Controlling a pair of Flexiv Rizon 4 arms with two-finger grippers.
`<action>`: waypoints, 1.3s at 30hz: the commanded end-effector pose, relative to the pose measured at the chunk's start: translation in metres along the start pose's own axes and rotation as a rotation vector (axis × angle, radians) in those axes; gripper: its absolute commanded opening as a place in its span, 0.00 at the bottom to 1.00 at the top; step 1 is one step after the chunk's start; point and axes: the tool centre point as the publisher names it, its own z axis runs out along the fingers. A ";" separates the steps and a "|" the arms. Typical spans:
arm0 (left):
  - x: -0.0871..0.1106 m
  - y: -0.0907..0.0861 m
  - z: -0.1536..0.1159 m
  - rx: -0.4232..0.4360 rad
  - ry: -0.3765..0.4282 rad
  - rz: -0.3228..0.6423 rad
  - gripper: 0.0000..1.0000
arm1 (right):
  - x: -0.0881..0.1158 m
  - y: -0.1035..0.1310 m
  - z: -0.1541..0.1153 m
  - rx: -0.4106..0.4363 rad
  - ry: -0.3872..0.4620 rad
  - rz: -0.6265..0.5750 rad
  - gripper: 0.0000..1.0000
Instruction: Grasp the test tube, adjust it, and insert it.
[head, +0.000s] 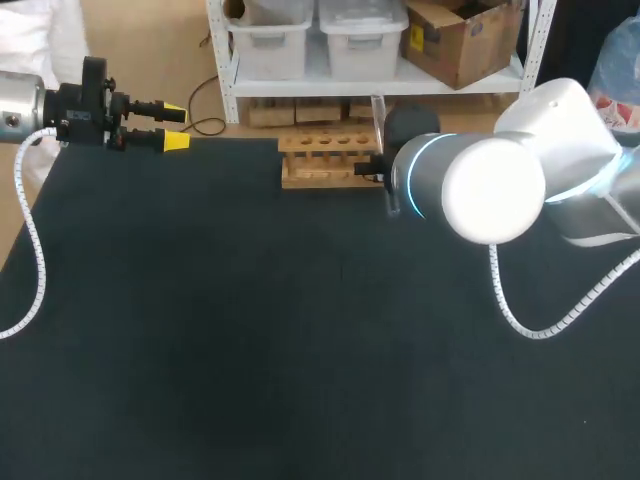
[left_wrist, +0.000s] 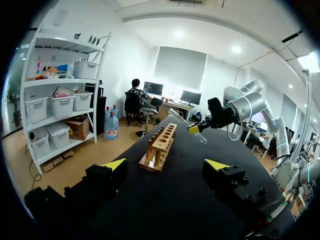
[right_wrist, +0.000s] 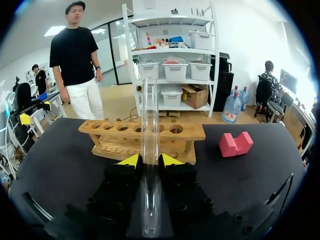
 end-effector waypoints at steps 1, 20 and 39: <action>0.001 0.001 0.000 0.001 -0.001 0.001 1.00 | -0.004 0.001 0.013 -0.017 0.010 -0.002 0.00; 0.001 0.001 0.000 0.001 -0.001 0.001 1.00 | -0.002 -0.003 0.031 -0.029 0.073 0.003 0.00; 0.001 0.001 0.000 0.001 -0.001 0.001 1.00 | 0.006 -0.004 0.038 -0.049 0.134 0.006 0.00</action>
